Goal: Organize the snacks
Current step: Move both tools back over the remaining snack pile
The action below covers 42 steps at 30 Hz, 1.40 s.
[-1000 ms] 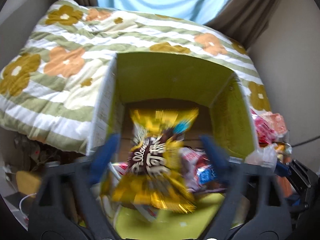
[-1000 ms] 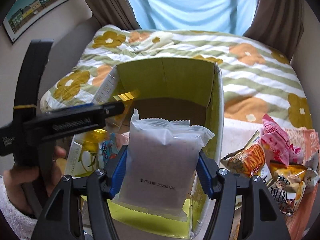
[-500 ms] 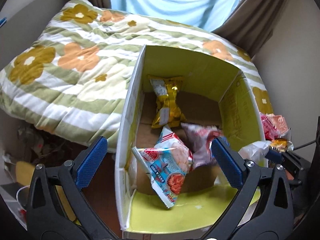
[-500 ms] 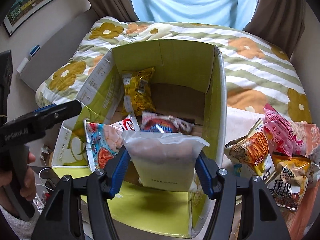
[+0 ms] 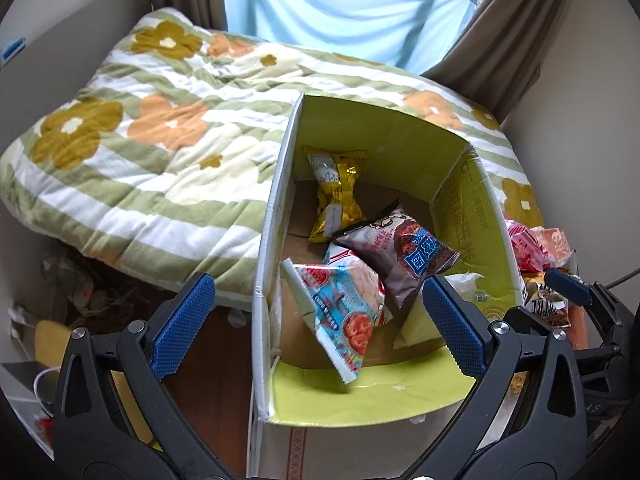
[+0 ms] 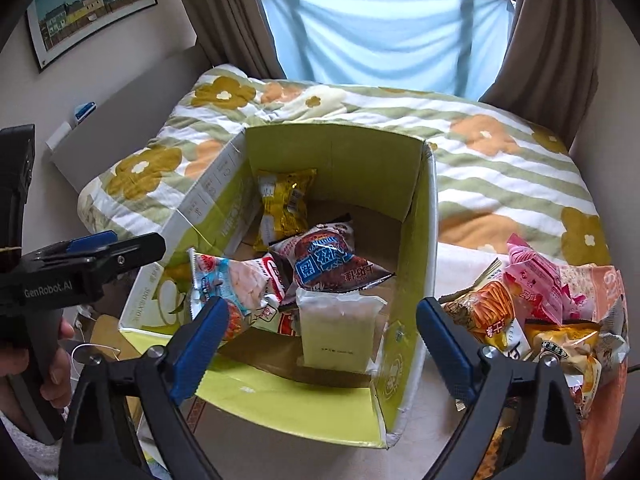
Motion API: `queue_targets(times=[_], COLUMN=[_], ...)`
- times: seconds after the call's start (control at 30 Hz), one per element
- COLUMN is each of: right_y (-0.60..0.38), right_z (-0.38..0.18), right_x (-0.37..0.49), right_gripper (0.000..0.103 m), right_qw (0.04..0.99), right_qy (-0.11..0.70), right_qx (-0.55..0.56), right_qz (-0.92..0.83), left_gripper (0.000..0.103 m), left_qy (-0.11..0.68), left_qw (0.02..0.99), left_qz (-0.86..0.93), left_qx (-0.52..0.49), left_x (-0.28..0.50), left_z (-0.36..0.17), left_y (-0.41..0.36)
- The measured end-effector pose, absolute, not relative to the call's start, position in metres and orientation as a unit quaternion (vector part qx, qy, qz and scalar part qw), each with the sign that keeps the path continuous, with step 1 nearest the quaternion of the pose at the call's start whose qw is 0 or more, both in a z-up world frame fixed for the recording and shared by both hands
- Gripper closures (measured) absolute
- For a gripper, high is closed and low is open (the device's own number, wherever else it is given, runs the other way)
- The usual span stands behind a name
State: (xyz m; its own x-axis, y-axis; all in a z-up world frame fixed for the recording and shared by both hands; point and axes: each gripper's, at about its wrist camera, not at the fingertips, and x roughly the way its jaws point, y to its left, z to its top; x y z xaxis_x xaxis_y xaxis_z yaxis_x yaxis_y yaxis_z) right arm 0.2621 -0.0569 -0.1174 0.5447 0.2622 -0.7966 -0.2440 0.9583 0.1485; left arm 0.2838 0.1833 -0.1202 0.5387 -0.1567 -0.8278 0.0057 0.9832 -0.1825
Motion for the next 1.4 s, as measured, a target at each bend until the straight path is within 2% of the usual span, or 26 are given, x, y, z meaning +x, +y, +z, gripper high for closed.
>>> queue_targets(times=[0.37, 0.67, 0.73, 0.9, 1.13, 1.4], right_y=[-0.072, -0.125, -0.141, -0.194, -0.281, -0.365], right_z=[-0.097, -0.084, -0.081, -0.077, -0.080, -0.099], right_x=[0.236, 0.220, 0.219, 0.212, 0.199, 0.202], right_gripper=[0.010, 0.009, 0.000, 0.000, 0.000, 0.000], right_qw=[0.897, 0.911, 0.914, 0.919, 0.907, 0.895], right_qy=[0.424, 0.404, 0.399, 0.390, 0.420, 0.443], right_qx=[0.025, 0.046, 0.050, 0.052, 0.031, 0.028], right_qz=[0.121, 0.062, 0.048, 0.016, -0.023, -0.043], left_gripper=[0.000, 0.000, 0.000, 0.000, 0.000, 0.000], left_qy=[0.451, 0.441, 0.439, 0.439, 0.459, 0.499], left_qw=[0.887, 0.887, 0.887, 0.884, 0.869, 0.839], left_qz=[-0.083, -0.133, -0.142, -0.159, -0.184, -0.216], left_qx=[-0.054, -0.037, -0.031, -0.026, -0.024, -0.007], left_x=[0.269, 0.268, 0.267, 0.264, 0.260, 0.253], left_z=[-0.096, -0.083, -0.080, -0.077, -0.086, -0.118], left_y=[0.158, 0.109, 0.092, 0.045, -0.035, -0.139])
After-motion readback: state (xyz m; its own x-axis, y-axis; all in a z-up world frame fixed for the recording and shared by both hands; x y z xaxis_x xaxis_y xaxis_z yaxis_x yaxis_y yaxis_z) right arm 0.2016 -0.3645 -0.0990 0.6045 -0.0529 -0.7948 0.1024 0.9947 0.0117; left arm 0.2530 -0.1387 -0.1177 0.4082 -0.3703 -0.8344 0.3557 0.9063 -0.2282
